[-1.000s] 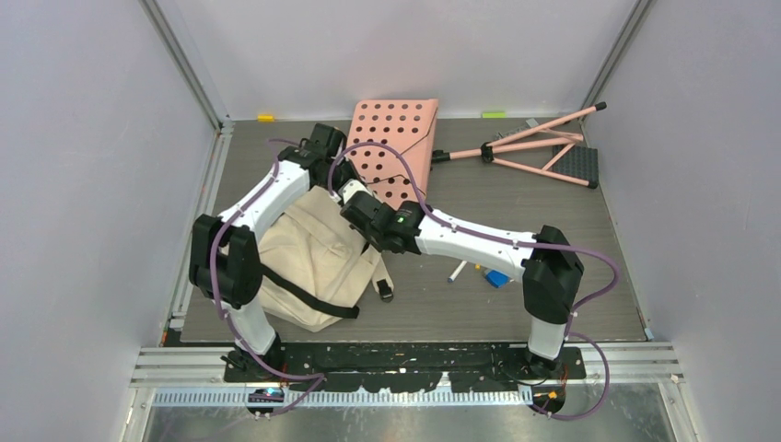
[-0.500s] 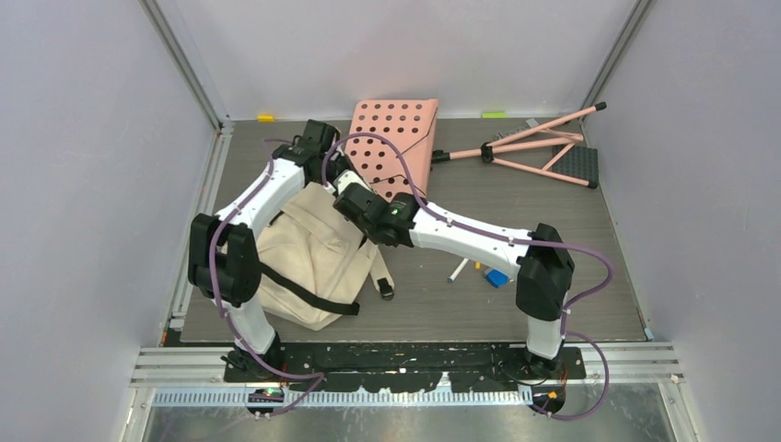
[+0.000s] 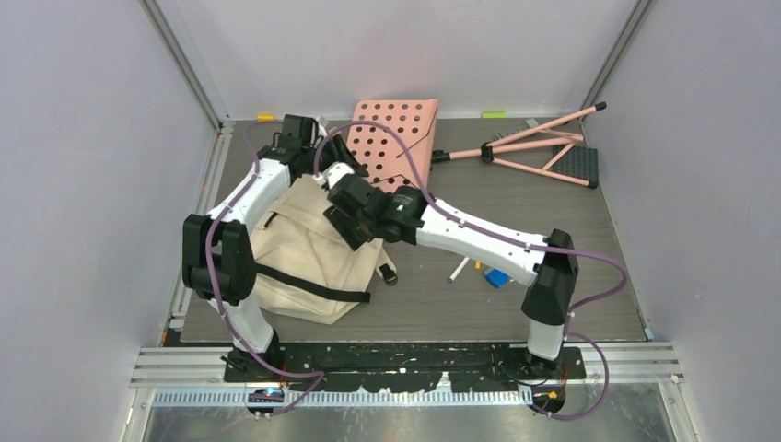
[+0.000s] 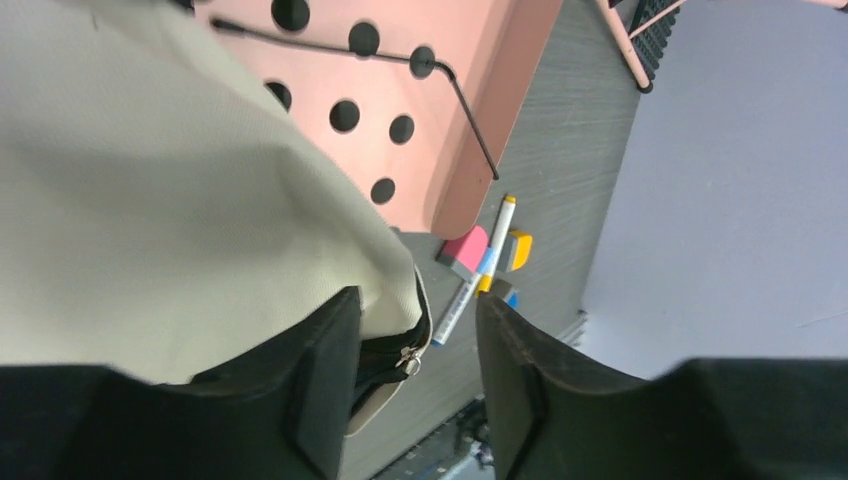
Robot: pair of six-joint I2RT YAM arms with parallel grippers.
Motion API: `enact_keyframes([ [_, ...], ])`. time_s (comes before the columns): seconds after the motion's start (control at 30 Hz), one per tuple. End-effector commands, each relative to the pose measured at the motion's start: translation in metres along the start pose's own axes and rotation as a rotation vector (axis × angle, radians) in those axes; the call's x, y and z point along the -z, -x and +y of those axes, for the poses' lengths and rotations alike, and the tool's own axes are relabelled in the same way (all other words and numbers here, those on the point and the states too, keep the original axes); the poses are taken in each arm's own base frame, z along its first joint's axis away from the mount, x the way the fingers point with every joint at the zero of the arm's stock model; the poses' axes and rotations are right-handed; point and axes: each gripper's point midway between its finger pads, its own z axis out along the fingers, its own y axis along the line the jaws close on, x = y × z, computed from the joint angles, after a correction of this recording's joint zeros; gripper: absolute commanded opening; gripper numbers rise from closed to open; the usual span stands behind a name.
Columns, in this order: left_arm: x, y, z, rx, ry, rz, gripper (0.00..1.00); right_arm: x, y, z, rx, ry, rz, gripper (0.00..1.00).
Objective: Pack the student bag
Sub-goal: Zip the student bag at the center of the board.
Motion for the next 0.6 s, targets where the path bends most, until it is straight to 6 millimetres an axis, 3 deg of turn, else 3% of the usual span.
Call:
enact_keyframes([
  [0.0, 0.042, 0.024, -0.028, -0.213, -0.034, -0.111, 0.53, 0.031, 0.01, -0.059, -0.206, -0.059, -0.065, 0.69],
  [0.13, 0.053, 0.016, -0.035, -0.318, -0.098, -0.122, 0.57, 0.028, -0.004, -0.1, -0.332, -0.11, -0.062, 0.74],
  [0.3, 0.056, -0.021, -0.033, -0.415, -0.237, -0.075, 0.55, 0.016, -0.024, -0.14, -0.465, -0.173, -0.036, 0.75],
  [0.43, 0.05, -0.044, -0.02, -0.46, -0.237, -0.038, 0.52, 0.011, -0.036, -0.148, -0.515, -0.184, -0.026, 0.75],
  [0.57, 0.035, -0.063, -0.011, -0.468, -0.222, 0.018, 0.51, 0.004, -0.04, -0.14, -0.542, -0.15, -0.012, 0.75],
])
